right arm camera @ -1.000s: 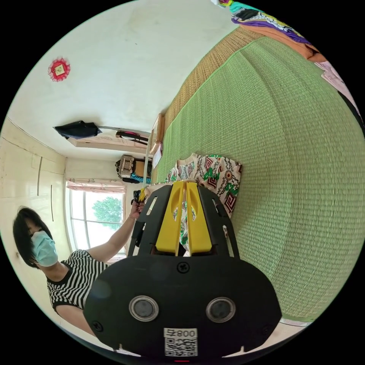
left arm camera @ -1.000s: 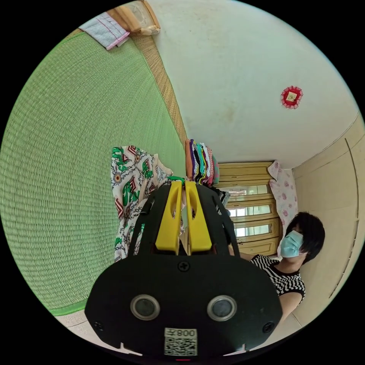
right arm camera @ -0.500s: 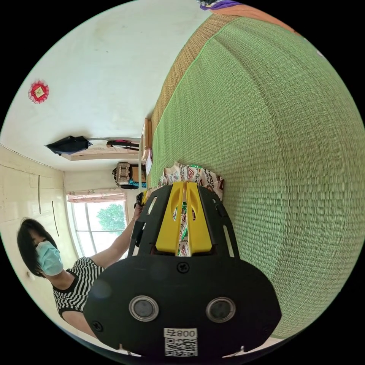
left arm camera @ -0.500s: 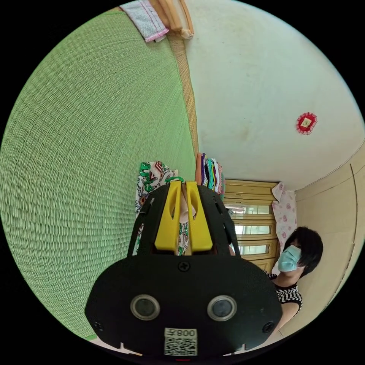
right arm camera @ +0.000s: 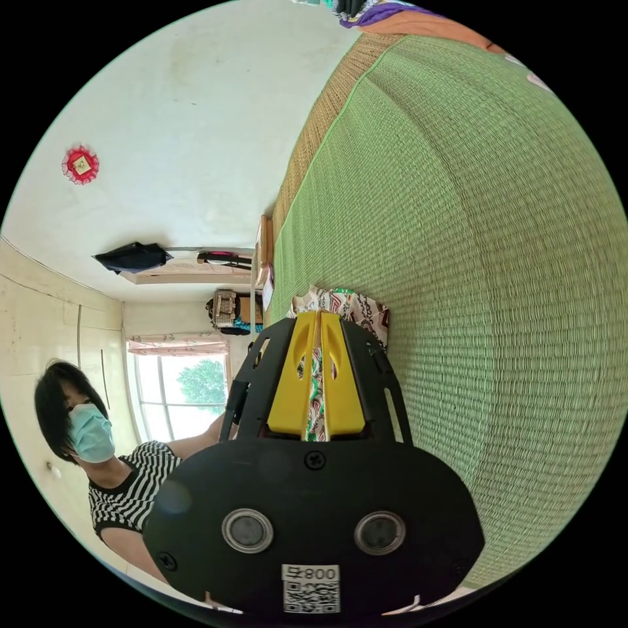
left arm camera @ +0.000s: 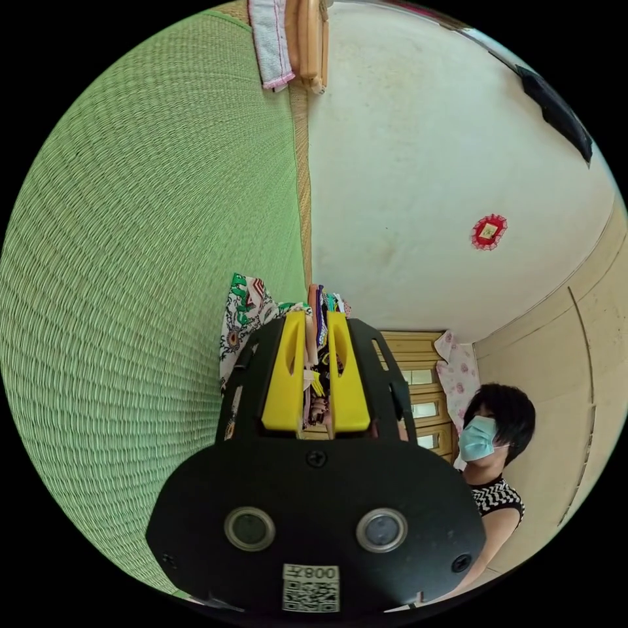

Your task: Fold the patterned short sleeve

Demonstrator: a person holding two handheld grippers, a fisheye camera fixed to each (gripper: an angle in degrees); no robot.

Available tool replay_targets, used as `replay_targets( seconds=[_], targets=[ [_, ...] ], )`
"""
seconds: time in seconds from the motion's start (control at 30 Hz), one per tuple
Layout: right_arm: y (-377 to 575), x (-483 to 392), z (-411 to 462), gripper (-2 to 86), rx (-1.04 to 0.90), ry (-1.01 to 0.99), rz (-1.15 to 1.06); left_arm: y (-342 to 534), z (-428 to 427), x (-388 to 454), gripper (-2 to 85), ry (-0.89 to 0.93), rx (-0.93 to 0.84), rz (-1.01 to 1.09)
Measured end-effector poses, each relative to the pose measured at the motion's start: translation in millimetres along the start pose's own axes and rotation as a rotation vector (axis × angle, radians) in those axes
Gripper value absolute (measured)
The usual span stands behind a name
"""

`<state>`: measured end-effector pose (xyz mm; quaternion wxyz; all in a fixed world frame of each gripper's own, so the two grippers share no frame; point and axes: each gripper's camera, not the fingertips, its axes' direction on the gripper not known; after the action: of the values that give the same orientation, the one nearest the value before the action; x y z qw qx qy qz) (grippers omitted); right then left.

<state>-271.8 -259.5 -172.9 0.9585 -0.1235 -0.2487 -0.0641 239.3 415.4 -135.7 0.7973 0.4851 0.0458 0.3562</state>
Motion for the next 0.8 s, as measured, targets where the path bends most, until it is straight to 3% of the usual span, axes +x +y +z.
replay_targets(
  seconds=[0.47,0.8],
  targets=[
    [19.6,-17.1,-20.2,0.2,0.033,0.021,0.011,15.0,-8.7,-17.6,8.9,-0.054,0.012,-0.055],
    [46.9,-66.9,-18.5,2.7,-0.027,0.222,-0.099,41.4,0.1,-19.3,11.0,-0.094,-0.018,-0.035]
  ],
)
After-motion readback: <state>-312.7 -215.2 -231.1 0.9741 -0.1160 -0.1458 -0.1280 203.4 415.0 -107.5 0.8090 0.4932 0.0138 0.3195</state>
